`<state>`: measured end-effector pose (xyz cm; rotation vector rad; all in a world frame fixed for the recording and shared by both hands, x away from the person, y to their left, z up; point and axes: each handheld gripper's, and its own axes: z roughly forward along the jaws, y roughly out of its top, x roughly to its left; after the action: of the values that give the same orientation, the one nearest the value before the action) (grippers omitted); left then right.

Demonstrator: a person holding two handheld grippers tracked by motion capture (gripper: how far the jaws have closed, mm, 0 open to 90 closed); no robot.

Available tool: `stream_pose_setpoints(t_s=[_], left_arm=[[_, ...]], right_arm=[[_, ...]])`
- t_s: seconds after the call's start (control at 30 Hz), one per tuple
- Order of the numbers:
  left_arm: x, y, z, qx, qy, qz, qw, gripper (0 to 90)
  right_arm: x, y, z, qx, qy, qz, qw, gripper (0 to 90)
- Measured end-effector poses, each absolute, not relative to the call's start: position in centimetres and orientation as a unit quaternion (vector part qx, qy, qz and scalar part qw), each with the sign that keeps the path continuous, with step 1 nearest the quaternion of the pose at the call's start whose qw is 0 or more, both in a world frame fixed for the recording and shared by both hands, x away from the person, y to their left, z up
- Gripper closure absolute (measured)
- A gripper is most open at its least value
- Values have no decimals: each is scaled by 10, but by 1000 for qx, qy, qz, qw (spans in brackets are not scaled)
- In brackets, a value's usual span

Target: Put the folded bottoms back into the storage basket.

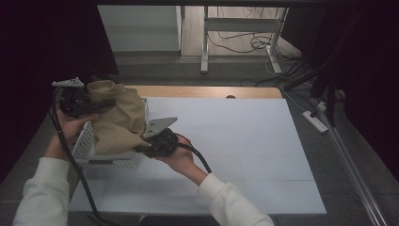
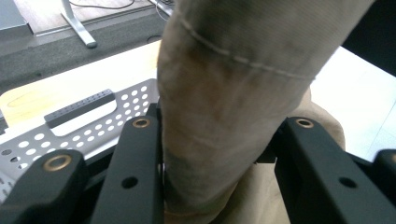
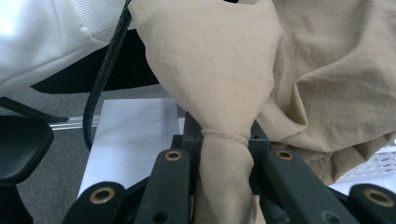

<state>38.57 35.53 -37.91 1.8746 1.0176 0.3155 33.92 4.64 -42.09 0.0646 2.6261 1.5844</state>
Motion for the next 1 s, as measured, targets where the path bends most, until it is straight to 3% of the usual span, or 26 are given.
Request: stream_pose_setpoints(t_s=[1.0], left_arm=[[404,384,-400,774,444,118,435,628]], right_arm=[[353,94,-438,29,862,506,17,766]])
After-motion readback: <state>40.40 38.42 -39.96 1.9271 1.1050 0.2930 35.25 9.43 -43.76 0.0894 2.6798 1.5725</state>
